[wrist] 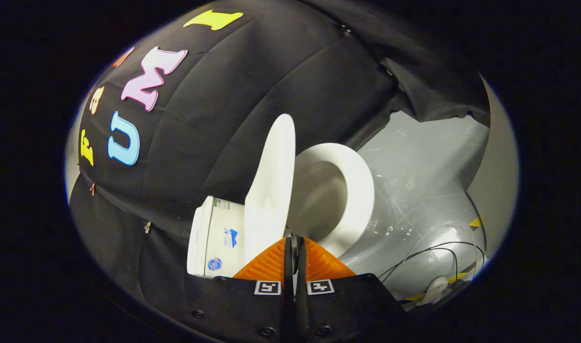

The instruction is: Open the toilet lid.

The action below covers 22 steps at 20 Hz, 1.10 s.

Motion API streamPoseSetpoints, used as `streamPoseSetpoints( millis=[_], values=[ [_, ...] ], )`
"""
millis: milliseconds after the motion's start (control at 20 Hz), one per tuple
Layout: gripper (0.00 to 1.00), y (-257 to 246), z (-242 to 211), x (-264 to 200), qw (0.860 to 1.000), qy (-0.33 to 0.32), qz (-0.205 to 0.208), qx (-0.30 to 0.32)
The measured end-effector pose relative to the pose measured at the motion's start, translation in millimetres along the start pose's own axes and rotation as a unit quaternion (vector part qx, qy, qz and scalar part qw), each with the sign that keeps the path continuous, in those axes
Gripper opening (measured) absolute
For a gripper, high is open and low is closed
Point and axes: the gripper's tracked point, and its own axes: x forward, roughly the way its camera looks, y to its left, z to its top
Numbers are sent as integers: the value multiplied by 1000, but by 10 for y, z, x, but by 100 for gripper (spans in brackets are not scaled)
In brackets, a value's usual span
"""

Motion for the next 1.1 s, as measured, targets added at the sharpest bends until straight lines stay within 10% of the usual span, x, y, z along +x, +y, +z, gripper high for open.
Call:
streamPoseSetpoints(
  millis=[1100],
  values=[
    [6,1908,-281,-116,976,-21,-86,-197]
  ],
)
